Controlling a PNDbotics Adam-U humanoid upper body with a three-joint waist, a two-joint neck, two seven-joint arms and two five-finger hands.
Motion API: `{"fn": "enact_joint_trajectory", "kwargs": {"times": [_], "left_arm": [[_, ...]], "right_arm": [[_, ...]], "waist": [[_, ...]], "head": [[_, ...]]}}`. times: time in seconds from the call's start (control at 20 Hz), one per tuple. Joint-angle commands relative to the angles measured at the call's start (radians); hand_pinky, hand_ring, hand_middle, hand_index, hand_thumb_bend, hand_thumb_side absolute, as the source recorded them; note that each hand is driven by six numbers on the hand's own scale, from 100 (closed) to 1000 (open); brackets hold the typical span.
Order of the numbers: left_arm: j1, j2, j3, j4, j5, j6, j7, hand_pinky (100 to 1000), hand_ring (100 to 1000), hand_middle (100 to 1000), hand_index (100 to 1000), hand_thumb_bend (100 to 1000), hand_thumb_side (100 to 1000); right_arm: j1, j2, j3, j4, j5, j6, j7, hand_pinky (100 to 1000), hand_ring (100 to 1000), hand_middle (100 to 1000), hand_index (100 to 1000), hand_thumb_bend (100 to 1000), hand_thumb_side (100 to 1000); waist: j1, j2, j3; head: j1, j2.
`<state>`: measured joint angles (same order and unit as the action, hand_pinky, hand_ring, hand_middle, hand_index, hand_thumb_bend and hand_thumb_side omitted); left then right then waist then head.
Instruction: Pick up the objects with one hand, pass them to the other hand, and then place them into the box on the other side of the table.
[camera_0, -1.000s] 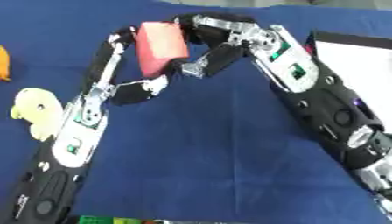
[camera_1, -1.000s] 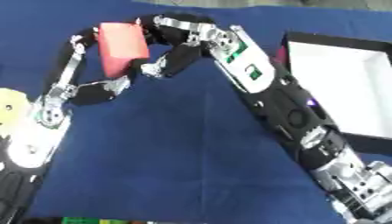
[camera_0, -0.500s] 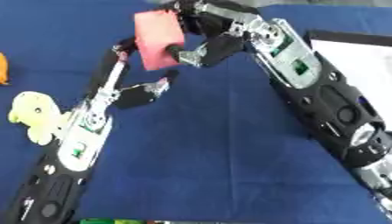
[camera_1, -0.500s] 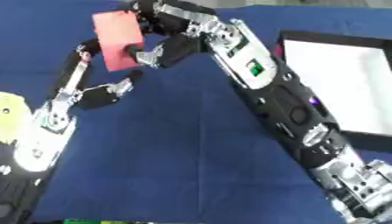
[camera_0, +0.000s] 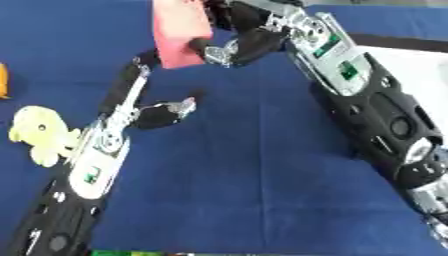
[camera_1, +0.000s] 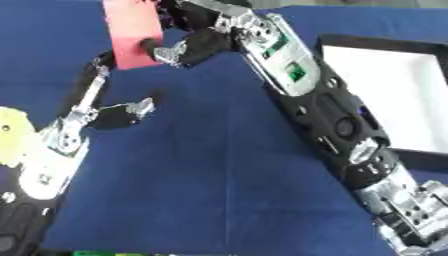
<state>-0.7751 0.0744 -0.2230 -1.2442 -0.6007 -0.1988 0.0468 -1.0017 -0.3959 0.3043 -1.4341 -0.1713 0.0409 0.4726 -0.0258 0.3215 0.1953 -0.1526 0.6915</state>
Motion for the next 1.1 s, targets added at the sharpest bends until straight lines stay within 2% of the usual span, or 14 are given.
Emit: {"fn": "enact_joint_trajectory", "kwargs": {"times": [0.05,0.2,0.35,0.55,0.85,1.1], "left_arm": [[0.005,0.047,0.014,-0.037,0.042,0.008,0.023,910,781,676,908,335,500],[0.031,0.106,0.017,-0.073,0.117,0.005,0.033,913,779,675,894,262,542],[0.049,0.170,0.017,-0.122,0.176,-0.010,0.027,899,766,661,871,165,520],[0.074,0.254,0.023,-0.199,0.235,-0.005,0.008,893,757,653,858,120,515],[0.105,0.343,0.049,-0.303,0.351,0.054,-0.005,894,759,668,855,100,527],[0.138,0.401,0.075,-0.365,0.398,0.074,0.013,891,756,666,851,106,512]], "right_arm": [[0.001,-0.079,-0.035,-0.049,-0.034,0.004,-0.025,949,1000,753,782,100,100],[0.043,-0.137,-0.054,-0.069,-0.038,0.006,-0.033,951,1000,760,789,100,100],[0.084,-0.187,-0.072,-0.084,-0.053,0.017,-0.020,958,1000,772,804,100,100],[0.150,-0.279,-0.124,-0.123,-0.113,0.033,-0.021,964,1000,782,816,100,100],[0.290,-0.408,-0.216,-0.162,-0.173,0.043,-0.055,966,1000,790,826,100,100],[0.403,-0.476,-0.296,-0.176,-0.194,0.027,-0.119,965,1000,790,825,100,100]], "waist": [[0.005,-0.039,-0.005],[0.014,-0.046,-0.012],[0.022,-0.049,-0.013],[0.028,-0.051,-0.015],[0.032,-0.046,-0.016],[0.037,-0.039,-0.020]], "head": [[-0.011,-0.009],[-0.031,-0.017],[-0.058,-0.025],[-0.097,-0.024],[-0.147,-0.047],[-0.177,-0.060]]}}
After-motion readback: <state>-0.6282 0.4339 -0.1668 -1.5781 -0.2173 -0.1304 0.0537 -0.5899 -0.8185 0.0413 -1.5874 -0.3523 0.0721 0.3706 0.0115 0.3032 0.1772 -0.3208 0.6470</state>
